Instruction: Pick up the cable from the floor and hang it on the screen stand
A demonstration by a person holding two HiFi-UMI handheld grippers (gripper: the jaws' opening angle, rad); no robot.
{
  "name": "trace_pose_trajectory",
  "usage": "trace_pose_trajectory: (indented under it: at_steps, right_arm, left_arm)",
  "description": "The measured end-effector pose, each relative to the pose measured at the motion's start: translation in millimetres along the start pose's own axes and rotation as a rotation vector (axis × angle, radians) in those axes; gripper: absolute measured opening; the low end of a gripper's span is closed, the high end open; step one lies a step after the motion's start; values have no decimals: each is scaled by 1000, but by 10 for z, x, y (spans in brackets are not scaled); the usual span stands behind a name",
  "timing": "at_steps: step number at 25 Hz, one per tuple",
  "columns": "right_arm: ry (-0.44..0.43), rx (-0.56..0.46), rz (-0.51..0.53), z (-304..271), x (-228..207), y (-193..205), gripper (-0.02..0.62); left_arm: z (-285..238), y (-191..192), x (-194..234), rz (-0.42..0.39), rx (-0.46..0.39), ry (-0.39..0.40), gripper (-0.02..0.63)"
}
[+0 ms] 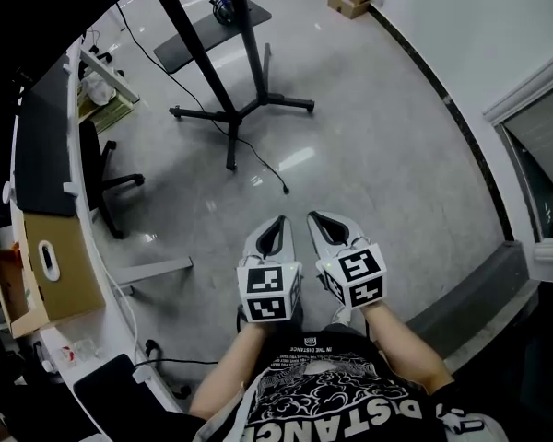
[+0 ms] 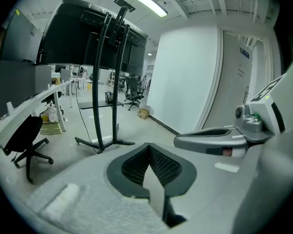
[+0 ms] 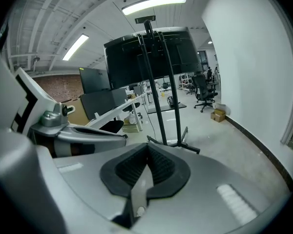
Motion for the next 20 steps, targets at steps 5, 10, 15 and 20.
trace_pose_trajectory:
  at_steps: [5,10,15,20]
  right_arm:
    - [18,40,1,-457,24,-15,5]
    - [42,84,13,-881,60,14,5]
    - [59,116,-8,-1205,3,109,5]
    - [64,165,-30,-1491,-78,352,5]
  left_arm:
    - [-268,-46,427,38,25,29,0]
    - [-502,-22,839,64,58,62,0]
    - [-743,45,1161,80,86,91,0]
    - [-982,197,1343,75,107,139,0]
Point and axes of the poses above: the fingertips, and each gripper's own axes: z backward along the fingers, x to its left, y out of its underside, the point moved 7 cm from there along z, backward along the fingers, and after that the axes turned 13 degrees about -x, right-handed, at the moved point
